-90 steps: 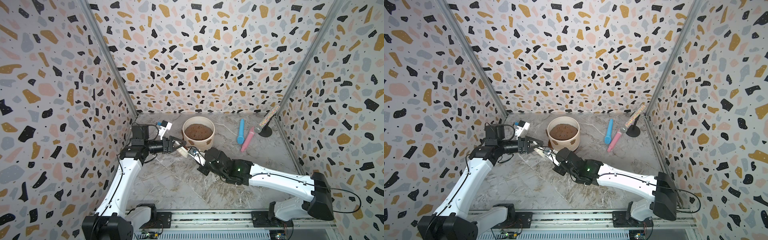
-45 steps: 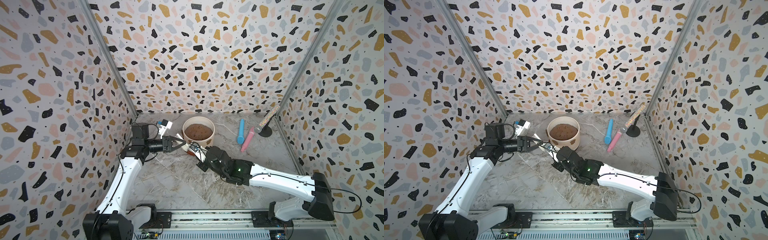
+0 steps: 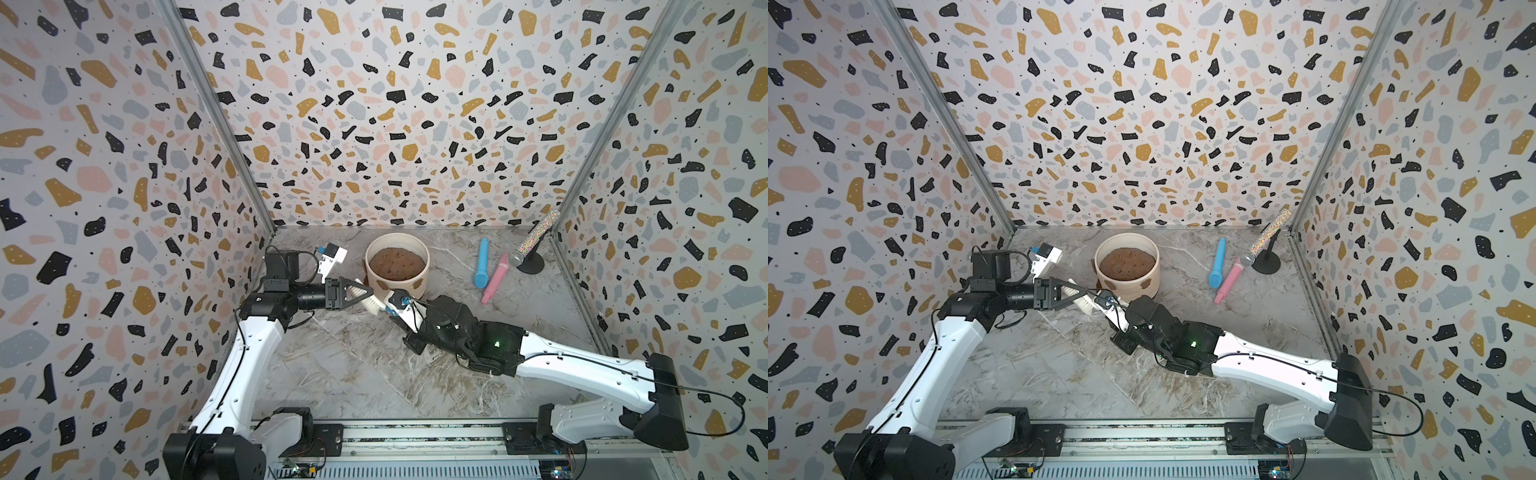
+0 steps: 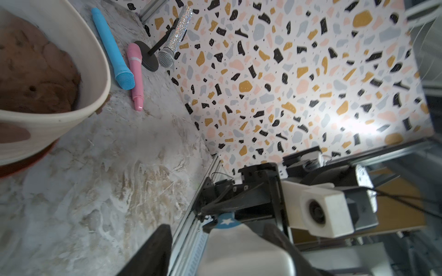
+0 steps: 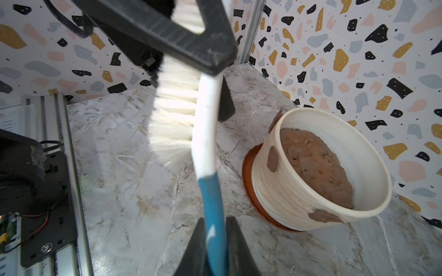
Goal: Scrub the dried mud off the ceramic pot
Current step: Pick up the brush from the center of the board.
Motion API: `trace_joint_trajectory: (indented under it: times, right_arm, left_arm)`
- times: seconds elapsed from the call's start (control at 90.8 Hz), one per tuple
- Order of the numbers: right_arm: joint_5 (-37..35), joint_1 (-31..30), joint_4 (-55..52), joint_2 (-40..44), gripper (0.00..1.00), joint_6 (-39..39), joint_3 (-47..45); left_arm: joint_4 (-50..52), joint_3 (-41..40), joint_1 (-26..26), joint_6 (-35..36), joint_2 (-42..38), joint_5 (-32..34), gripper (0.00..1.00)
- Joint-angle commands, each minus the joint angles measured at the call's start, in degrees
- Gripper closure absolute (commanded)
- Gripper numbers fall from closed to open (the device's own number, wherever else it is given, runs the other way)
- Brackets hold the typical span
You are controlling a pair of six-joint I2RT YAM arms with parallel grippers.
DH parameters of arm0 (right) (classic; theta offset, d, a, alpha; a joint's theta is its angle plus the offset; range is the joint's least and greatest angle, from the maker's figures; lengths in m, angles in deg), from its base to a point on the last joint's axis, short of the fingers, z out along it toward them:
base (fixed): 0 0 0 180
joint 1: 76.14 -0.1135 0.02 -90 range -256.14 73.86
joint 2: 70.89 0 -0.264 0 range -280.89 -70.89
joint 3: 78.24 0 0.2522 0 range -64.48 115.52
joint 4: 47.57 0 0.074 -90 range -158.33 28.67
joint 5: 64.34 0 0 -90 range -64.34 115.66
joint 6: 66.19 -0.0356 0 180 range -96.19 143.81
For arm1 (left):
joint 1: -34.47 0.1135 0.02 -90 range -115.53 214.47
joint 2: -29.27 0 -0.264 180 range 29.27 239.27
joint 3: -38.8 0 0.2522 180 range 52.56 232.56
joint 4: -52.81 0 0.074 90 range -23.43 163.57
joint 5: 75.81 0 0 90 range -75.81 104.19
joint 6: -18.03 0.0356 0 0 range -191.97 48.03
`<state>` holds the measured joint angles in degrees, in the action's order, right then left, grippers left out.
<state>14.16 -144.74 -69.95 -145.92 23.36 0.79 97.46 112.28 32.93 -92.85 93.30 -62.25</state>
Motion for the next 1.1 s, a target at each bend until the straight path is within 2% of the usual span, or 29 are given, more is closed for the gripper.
trace_joint_trajectory:
  times: [0.0,0.154,0.242,0.308,0.44,0.705,0.749,0.793,0.914,1.013,1.09]
  right_arm:
    - [1.2,-0.37,-0.41,0.52,1.0,-1.65,1.82]
    - [-0.81,-0.35,-0.72,-2.66,1.0,-3.06,4.66]
    - [-4.59,-0.35,-1.75,-4.26,1.0,-4.34,6.14]
    - [-7.29,-0.36,-2.32,-4.91,1.0,-4.94,6.56]
    - [-8.17,-0.25,-0.99,-5.41,1.0,-5.45,6.4]
    - [-0.97,-0.32,3.13,-6.8,1.0,-7.31,5.65]
    - [0.02,-0.39,3.21,-6.62,0.89,-7.27,5.47]
    - [0.79,-0.33,3.64,-5.97,0.73,-7.56,4.89]
    - [4.05,0.26,5.62,-1.57,0.36,-10.47,0.58]
    - [17.37,5.19,5.24,2.4,0.21,-14.54,-0.89]
    - [33.86,12.02,5.49,3.81,0.14,-21.24,-1.36]
  left_arm:
    - [-3.5,1.0,0.27,-1.71,0.18,0.13,0.22]
    - [-4.53,0.44,0.26,-2.95,0.42,0.55,0.22]
    - [-4.55,0.19,0.22,-2.94,0.1,0.92,0.23]
    - [-4.53,-0.16,0.23,-2.99,-0.11,1.36,0.27]
    - [-5.7,-0.95,0.27,-3.93,-0.19,1.21,0.4]
    - [-6.72,-1.27,0.22,-4.46,-0.3,0.93,0.66]
    - [-6.72,-1.2,0.27,-4.46,-0.31,0.95,0.73]
    - [-6.72,-1.12,0.25,-4.41,-0.31,0.88,0.77]
    - [-6.39,-0.81,0.23,-3.75,-0.39,0.41,0.78]
    - [-5.34,-0.3,0.26,-2.66,-0.4,-0.52,0.8]
    - [-5.14,0.01,0.23,-2.2,-0.31,-1.52,0.8]
